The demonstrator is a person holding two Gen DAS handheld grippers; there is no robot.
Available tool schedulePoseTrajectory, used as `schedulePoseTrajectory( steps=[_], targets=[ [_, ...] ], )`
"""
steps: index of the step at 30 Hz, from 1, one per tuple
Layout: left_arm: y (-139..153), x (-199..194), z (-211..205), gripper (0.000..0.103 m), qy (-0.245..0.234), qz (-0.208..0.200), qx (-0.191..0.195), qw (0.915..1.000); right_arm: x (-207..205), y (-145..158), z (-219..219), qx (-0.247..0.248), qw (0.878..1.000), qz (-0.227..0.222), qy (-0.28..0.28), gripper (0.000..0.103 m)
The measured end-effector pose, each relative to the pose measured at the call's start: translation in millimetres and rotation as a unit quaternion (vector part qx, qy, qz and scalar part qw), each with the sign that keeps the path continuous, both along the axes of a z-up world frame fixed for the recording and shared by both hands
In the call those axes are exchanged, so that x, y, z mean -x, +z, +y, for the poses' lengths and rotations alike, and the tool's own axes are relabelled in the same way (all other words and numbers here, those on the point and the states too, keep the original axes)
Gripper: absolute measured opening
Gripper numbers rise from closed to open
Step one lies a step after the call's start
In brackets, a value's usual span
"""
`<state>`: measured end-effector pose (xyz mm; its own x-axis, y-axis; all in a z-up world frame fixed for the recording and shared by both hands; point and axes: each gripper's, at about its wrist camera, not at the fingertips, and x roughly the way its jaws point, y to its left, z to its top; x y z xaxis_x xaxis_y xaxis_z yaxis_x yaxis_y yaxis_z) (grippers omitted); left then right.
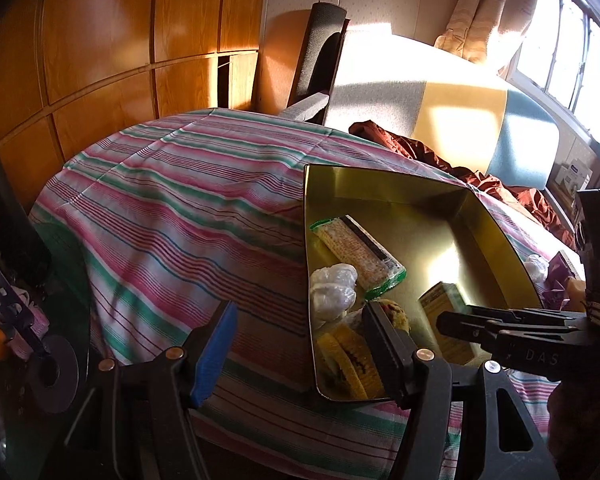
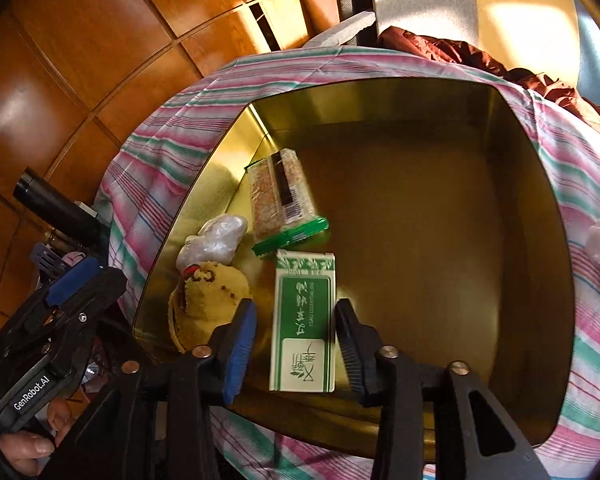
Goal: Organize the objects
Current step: 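Carry the green-and-white box into the gold tray and release with the right gripper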
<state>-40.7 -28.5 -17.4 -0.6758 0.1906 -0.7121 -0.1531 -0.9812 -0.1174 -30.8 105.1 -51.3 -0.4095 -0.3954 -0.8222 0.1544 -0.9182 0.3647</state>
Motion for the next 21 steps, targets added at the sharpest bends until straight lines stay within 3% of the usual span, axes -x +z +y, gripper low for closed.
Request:
schedulePoseTrajectory(
  steps=[3,6,13,15,21],
  targets=[
    [-2.0,0.2,-0.8,0.065,0.002,-0.002,-0.001,1.0000,-5.8,-0.8,-4.7,-0.003,1.000,0.006,0.008,0.078],
    [-1.3,-1.2,2.0,0.065,-0.001,0.000,0.000,1.0000,-13.6,6.9,-5.6,-0.031,0.999,0.032,0.008,0.086],
    [4.3,-3.7,9.8,0.066,-0.010,0.006,0.003,0.9999,-32.6,32.7,0.2,-0.101,0.990,0.095,-0.010,0.091],
    [6.3,-5.0,11.9,0.067,-0.013,0.008,0.004,0.9999,-38.6,38.7,5.0,-0.122,0.986,0.110,-0.022,0.099],
    [11.6,-8.9,20.4,0.069,-0.025,0.015,0.008,0.9995,-53.4,50.1,32.6,-0.143,0.980,0.126,-0.056,0.101]
  ],
)
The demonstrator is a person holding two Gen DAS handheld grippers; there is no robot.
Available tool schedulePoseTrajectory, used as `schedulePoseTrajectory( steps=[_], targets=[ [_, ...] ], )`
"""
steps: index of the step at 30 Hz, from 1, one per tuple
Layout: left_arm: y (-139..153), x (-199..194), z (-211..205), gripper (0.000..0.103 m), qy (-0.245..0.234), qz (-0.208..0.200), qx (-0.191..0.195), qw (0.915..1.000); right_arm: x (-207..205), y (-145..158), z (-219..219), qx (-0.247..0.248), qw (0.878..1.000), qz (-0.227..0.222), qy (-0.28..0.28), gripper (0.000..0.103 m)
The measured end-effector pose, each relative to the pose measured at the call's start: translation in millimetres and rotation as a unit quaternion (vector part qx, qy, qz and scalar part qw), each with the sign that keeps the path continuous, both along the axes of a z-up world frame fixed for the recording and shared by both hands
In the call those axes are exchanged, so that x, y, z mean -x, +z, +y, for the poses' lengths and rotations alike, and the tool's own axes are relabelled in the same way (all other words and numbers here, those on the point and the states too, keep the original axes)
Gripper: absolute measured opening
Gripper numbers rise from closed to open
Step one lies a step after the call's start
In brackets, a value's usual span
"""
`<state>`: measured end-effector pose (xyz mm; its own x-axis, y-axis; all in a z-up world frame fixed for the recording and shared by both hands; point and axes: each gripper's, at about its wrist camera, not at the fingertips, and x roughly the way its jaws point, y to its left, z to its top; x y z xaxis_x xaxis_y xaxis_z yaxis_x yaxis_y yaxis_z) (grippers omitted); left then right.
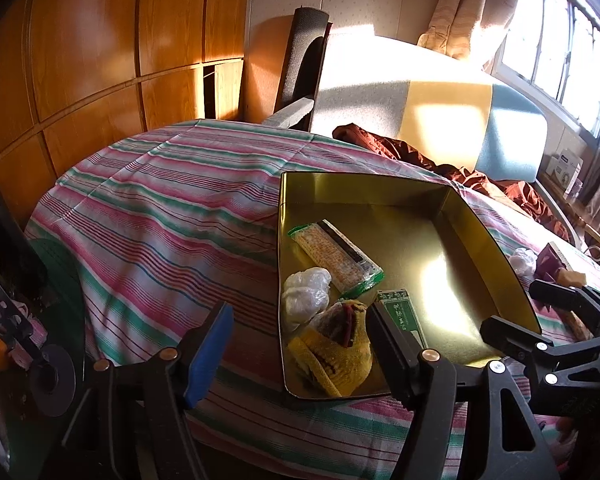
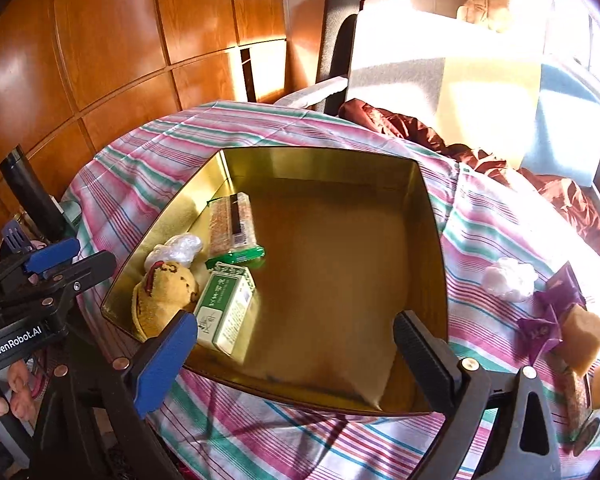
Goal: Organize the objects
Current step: 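Carry the green-and-white box into the gold tray and release with the right gripper, then move the left gripper to the purple snack packet and grasp it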
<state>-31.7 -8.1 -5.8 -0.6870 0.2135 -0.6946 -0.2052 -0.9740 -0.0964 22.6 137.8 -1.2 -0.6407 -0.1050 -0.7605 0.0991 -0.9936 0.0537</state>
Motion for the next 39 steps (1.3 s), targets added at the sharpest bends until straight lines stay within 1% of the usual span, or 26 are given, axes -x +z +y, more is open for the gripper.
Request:
schedulePoseTrajectory(
  steps=[7,13,17,21,23,25,27,29,31,33,35,37,39],
  targets=[
    [3.8,-4.0,13.8,0.070,-0.019,0.002,0.004,0.9998,-16.5,1.3,48.0,-0.014,0.999,-0.004,-0.051,0.101],
    [6.8,-9.1,27.5,0.070,-0.037,0.004,0.008,0.9993,-30.6,3.8,98.3,-0.020,0.994,-0.001,-0.107,0.101],
    [9.6,-12.6,39.0,0.071,-0.053,0.007,0.012,0.9985,-39.6,9.4,140.7,-0.035,0.988,-0.001,-0.152,0.100],
    [12.6,-14.9,53.9,0.071,-0.076,0.009,0.014,0.9970,-54.5,15.4,192.6,-0.050,0.976,0.001,-0.210,0.100],
    [13.9,-16.7,63.7,0.071,-0.091,0.009,0.014,0.9957,-65.0,17.7,224.0,-0.049,0.967,0.007,-0.251,0.100],
    [14.8,-19.4,76.1,0.071,-0.109,0.010,0.017,0.9939,-78.2,18.3,259.3,-0.028,0.952,0.014,-0.304,0.100],
    [15.9,-22.6,89.7,0.072,-0.128,0.010,0.017,0.9916,-93.1,15.1,294.5,0.007,0.933,0.021,-0.359,0.100],
    [17.7,-26.0,104.7,0.072,-0.149,0.012,0.017,0.9886,-108.3,10.6,324.5,0.051,0.910,0.029,-0.410,0.100],
    [19.2,-29.5,121.0,0.072,-0.170,0.013,0.020,0.9851,-122.6,3.2,345.1,0.091,0.888,0.033,-0.449,0.101],
    [19.8,-32.6,138.4,0.072,-0.191,0.011,0.022,0.9813,-132.1,-3.4,358.4,0.135,0.871,0.032,-0.472,0.101],
    [20.1,-35.3,157.4,0.072,-0.211,0.007,0.021,0.9771,-137.1,-7.7,364.6,0.152,0.861,0.027,-0.485,0.100],
    [20.5,-39.4,177.5,0.072,-0.233,0.005,0.022,0.9723,-139.0,-12.9,369.0,0.167,0.856,0.018,-0.489,0.100],
    [20.4,-44.3,198.7,0.072,-0.257,0.004,0.024,0.9661,-141.4,-15.6,370.7,0.184,0.852,0.018,-0.489,0.100]
  ],
)
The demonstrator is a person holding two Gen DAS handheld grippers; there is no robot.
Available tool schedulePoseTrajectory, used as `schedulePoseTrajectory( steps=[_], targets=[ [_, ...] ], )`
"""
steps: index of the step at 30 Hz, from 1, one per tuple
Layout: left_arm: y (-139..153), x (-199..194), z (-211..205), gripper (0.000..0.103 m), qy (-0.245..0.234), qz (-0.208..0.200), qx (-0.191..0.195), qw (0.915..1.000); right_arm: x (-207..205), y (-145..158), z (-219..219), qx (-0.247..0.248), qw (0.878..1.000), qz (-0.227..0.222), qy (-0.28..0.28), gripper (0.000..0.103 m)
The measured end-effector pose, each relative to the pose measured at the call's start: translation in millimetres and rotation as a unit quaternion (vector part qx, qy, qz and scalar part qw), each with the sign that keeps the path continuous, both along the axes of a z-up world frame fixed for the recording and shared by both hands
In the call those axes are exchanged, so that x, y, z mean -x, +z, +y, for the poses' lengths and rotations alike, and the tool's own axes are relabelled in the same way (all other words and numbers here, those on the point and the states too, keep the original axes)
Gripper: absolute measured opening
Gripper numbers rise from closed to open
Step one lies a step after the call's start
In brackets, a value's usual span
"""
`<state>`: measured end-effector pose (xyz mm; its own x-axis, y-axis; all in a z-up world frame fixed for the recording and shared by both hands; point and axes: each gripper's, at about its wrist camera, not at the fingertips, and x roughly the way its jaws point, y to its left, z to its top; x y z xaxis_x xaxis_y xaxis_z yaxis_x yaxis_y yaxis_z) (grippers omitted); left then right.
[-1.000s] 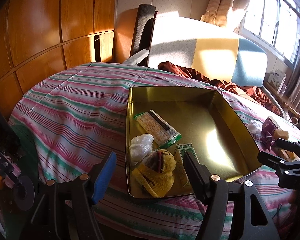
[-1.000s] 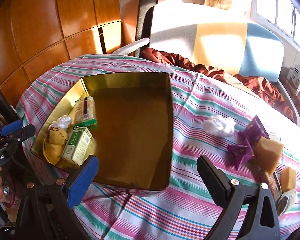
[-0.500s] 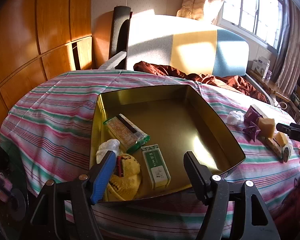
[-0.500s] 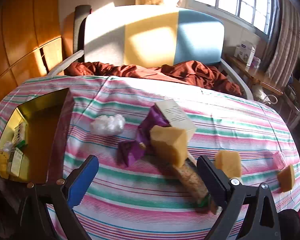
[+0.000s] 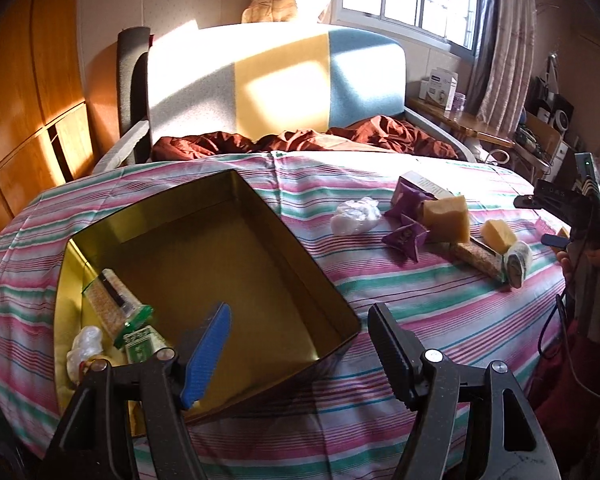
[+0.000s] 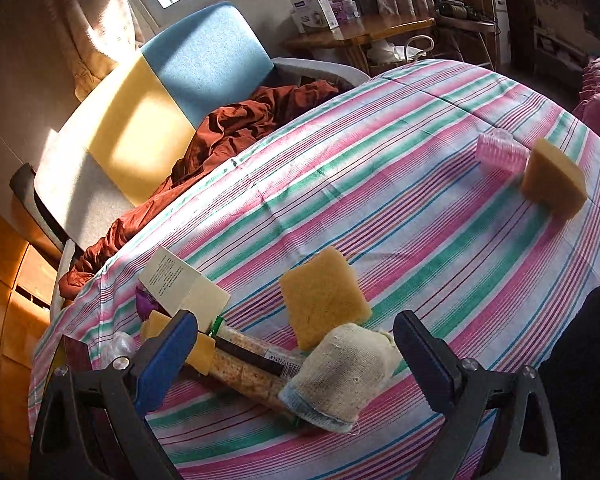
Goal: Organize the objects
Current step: 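Move the left gripper to the purple snack packet and grasp it, then lift the purple snack packet with the left gripper while the right gripper grasps the beige cloth bundle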
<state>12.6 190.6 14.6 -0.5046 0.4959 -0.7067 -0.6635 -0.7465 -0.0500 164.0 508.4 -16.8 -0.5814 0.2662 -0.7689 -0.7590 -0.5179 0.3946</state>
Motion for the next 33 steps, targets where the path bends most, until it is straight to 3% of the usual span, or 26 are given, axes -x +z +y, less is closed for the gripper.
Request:
schedulePoseTrajectory(
  steps=[6,17,28,31,33],
  targets=[
    [-5.6,-11.2,59.2,0.072,-0.057,-0.012,0.010,0.9982,-6.3,0.4,3.6,0.013,1.000,0.022,-0.006,0.100],
    [-40.7,8.9,156.9,0.070,-0.108,-0.023,0.059,0.9921,-3.5,2.1,4.5,0.022,0.999,0.047,0.013,0.100],
    [-73.2,37.9,235.3,0.067,-0.146,0.013,0.103,0.9838,-9.0,-2.9,13.3,0.051,0.996,0.068,0.008,0.101],
    [-90.3,47.3,249.2,0.056,-0.150,0.007,0.126,0.9805,-9.4,-4.7,14.7,0.055,0.996,0.067,0.004,0.101],
    [-95.9,47.4,250.7,0.040,-0.156,0.005,0.119,0.9806,-9.7,-5.5,15.7,0.054,0.996,0.064,0.000,0.101]
  ],
)
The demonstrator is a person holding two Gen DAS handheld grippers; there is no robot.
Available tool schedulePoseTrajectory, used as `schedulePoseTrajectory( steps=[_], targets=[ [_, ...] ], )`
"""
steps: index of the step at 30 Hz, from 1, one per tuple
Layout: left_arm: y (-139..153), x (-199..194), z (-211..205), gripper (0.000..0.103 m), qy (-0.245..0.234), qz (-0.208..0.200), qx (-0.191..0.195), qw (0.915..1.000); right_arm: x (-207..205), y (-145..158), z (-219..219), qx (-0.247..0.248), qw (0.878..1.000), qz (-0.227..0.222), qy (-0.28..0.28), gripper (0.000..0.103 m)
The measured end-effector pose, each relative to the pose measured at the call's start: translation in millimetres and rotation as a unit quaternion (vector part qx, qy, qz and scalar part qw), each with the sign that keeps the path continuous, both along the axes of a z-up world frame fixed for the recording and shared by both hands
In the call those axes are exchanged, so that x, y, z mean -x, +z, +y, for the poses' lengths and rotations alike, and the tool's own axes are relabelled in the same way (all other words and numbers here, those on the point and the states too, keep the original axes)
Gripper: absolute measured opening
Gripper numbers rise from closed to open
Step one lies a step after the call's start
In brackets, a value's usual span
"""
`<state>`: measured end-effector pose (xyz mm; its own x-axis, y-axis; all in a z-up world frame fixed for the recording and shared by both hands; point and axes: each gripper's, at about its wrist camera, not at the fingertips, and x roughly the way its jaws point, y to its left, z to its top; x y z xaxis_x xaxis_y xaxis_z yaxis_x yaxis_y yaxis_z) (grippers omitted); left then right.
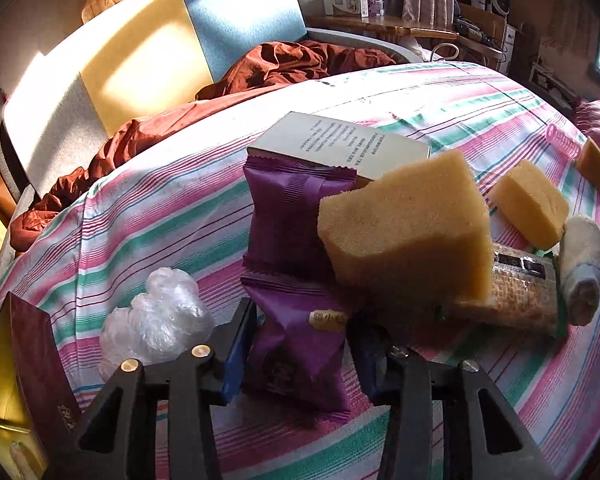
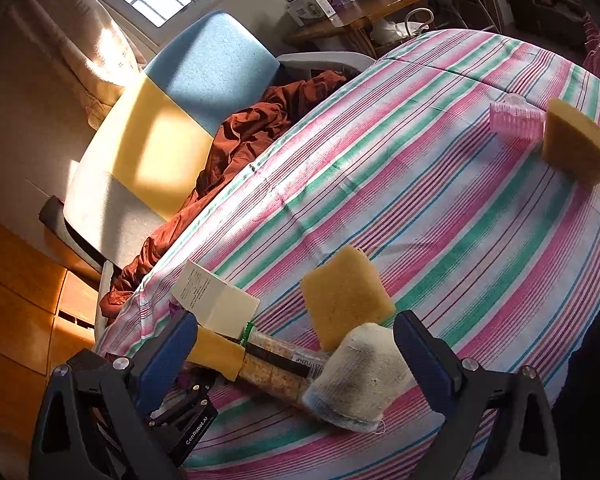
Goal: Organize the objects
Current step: 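Lift the purple snack packet with the left gripper while the right gripper grasps the beige cloth bundle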
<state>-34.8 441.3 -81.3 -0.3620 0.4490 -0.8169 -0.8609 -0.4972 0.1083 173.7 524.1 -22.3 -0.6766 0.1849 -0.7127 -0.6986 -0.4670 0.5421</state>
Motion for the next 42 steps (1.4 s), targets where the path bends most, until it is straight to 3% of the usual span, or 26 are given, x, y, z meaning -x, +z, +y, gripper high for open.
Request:
schedulePoseTrajectory(
  steps=[9,16,29,42],
  targets=[
    [0.1,-52.0,-55.0,0.035,0.003,0.001,-0.047,0.9989,-15.3,-9.8,13.1,0.031,0.998,0.003,-0.046,0.100],
    [-3.3,-88.9,-97.0,0.035,0.010,-0.011,-0.085,0.9962,-10.4,-30.1,17.6,0.050,0.994,-0.077,-0.062,0.100],
    [-7.4,-85.2,-100.8,0.035,0.002,-0.018,-0.107,0.9941,6.3,-45.3,9.2,0.076,0.990,-0.115,-0.023,0.097],
    [-7.7,-83.6,-102.2,0.035,0.002,-0.021,-0.112,0.9935,6.6,-49.4,8.3,0.099,0.988,-0.118,-0.007,0.089]
  ],
)
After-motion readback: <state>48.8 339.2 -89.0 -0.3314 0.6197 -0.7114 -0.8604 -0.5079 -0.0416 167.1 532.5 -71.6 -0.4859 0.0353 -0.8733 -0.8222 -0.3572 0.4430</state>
